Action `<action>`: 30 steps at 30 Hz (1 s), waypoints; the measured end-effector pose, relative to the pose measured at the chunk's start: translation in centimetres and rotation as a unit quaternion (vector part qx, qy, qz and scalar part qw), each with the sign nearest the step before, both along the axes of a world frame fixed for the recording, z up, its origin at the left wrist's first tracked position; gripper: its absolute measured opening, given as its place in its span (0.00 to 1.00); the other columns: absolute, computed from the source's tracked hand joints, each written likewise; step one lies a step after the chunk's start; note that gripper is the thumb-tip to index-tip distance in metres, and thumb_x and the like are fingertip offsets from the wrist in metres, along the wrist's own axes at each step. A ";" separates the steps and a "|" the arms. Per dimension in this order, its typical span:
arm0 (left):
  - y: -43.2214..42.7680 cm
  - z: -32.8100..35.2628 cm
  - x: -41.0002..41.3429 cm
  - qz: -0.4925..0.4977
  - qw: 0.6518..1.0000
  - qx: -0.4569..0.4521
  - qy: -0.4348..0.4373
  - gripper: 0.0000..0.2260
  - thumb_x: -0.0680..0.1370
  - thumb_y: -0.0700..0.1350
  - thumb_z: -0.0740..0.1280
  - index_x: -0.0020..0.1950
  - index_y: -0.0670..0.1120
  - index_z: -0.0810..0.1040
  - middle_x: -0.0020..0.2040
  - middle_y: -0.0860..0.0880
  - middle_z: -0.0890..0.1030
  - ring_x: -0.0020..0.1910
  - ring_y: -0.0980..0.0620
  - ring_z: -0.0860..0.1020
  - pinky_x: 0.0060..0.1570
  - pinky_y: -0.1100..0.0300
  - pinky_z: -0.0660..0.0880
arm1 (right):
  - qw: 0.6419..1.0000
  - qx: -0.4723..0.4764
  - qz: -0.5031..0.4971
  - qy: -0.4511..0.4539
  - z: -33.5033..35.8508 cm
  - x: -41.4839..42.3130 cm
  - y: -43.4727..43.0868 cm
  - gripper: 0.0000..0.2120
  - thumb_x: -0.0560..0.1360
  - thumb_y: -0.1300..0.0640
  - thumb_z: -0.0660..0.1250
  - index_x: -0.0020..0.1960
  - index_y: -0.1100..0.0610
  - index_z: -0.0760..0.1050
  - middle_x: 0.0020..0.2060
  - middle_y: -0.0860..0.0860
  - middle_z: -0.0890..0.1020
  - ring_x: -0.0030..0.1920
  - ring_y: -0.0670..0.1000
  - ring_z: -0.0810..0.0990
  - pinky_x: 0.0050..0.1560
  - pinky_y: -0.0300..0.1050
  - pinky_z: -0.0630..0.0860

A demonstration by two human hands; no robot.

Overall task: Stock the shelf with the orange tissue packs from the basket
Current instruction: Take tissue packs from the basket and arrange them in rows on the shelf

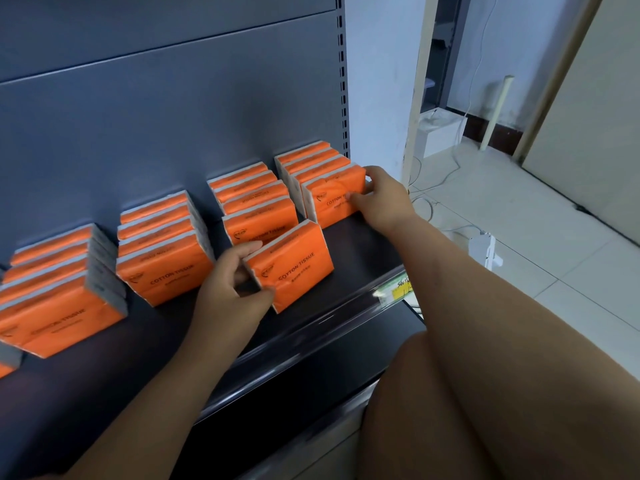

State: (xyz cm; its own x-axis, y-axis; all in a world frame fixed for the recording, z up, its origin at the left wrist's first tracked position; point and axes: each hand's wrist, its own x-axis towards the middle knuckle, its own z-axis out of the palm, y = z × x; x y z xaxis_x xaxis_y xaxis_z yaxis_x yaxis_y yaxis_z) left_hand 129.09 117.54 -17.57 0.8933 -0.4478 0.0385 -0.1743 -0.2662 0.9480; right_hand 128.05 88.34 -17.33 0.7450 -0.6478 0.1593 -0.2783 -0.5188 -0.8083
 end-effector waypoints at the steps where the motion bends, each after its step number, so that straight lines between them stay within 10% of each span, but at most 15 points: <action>1: 0.0 -0.1 0.1 0.002 1.000 0.000 0.000 0.29 0.75 0.33 0.74 0.67 0.62 0.76 0.60 0.56 0.82 0.60 0.58 0.80 0.57 0.55 0.80 | 1.000 0.005 -0.003 0.005 0.0 0.0 0.1 0.21 0.79 0.53 0.70 0.71 0.51 0.72 0.55 0.49 0.81 0.55 0.53 0.79 0.53 0.47 0.72; 11: -0.1 -0.3 0.0 -0.003 1.000 -0.020 -0.013 0.28 0.76 0.32 0.74 0.68 0.60 0.77 0.61 0.56 0.83 0.60 0.55 0.82 0.60 0.44 0.81 | 0.991 0.082 -0.095 0.052 1.1 -1.2 1.1 0.31 0.76 0.61 0.69 0.77 0.59 0.65 0.67 0.57 0.77 0.65 0.59 0.77 0.61 0.52 0.77; 18: -4.2 -0.3 -0.6 0.004 0.995 -0.102 -0.023 0.31 0.75 0.31 0.74 0.73 0.54 0.73 0.62 0.53 0.84 0.58 0.56 0.83 0.59 0.49 0.81 | 0.963 0.246 -0.105 0.032 2.3 -2.7 2.8 0.11 0.71 0.58 0.64 0.50 0.62 0.79 0.34 0.56 0.86 0.32 0.55 0.83 0.38 0.48 0.82; 26: -7.0 -1.1 -0.7 0.042 0.990 -0.133 0.022 0.07 0.79 0.38 0.73 0.54 0.49 0.81 0.51 0.54 0.86 0.53 0.57 0.85 0.58 0.44 0.83 | 0.968 0.207 -0.136 0.031 2.8 -3.3 3.2 0.17 0.69 0.46 0.60 0.48 0.57 0.78 0.45 0.56 0.85 0.47 0.60 0.85 0.56 0.60 0.82; 30: -7.8 -0.8 -0.9 -0.002 0.998 -0.066 0.008 0.16 0.82 0.42 0.69 0.64 0.61 0.81 0.59 0.54 0.82 0.58 0.56 0.81 0.62 0.48 0.80 | 0.966 0.204 -0.162 0.007 3.2 -3.7 3.0 0.16 0.74 0.40 0.60 0.41 0.53 0.72 0.49 0.57 0.82 0.51 0.62 0.83 0.60 0.60 0.80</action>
